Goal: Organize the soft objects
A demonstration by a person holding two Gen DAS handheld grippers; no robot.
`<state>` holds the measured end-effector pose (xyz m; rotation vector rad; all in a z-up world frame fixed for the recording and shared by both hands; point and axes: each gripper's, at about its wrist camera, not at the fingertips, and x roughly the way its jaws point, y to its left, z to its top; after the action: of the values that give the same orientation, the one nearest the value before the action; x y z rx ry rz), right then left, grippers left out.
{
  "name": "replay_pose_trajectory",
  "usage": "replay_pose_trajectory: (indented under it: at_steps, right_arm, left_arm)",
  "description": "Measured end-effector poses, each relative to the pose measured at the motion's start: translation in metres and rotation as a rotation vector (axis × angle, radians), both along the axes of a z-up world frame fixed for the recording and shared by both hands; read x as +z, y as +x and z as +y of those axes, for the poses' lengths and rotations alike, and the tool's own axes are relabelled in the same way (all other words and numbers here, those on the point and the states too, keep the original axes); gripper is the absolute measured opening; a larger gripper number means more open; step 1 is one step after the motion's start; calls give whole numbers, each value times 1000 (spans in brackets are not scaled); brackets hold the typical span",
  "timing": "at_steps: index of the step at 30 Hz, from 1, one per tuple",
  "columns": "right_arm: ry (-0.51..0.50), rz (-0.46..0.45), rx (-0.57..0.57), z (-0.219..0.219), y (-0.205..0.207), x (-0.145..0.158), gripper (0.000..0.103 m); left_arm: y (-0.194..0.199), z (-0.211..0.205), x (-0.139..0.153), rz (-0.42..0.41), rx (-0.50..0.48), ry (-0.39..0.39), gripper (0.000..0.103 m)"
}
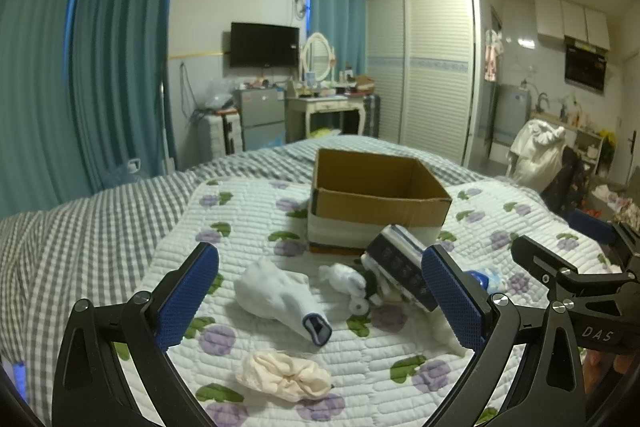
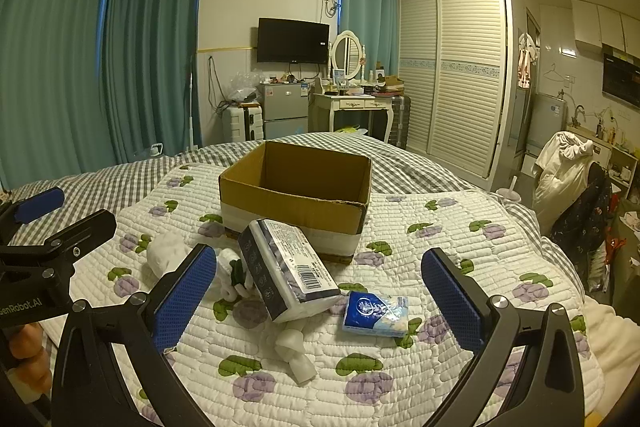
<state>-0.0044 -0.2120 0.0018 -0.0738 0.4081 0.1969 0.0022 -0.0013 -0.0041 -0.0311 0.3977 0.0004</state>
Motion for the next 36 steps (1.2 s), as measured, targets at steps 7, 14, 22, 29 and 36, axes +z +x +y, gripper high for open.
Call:
replay_pose_trajectory:
  at_steps: [7, 14, 22, 29, 36]
  right_arm:
    - [-1, 1, 2, 2, -2, -4, 103]
    - [0, 3, 4, 1, -3, -9, 103]
    - [-1, 4, 4, 4, -2, -8, 103]
    - [-1, 7, 4, 4, 0, -8, 103]
    - [-1, 9, 4, 4, 0, -8, 103]
  left_arm:
    - [0, 0, 0, 0, 0, 1, 103]
    - [0, -2, -1, 4, -3, 5, 103]
    - [0, -2, -1, 2, -4, 5, 103]
    - [0, -3, -2, 3, -4, 6, 103]
    - [0, -3, -2, 2, -5, 5, 103]
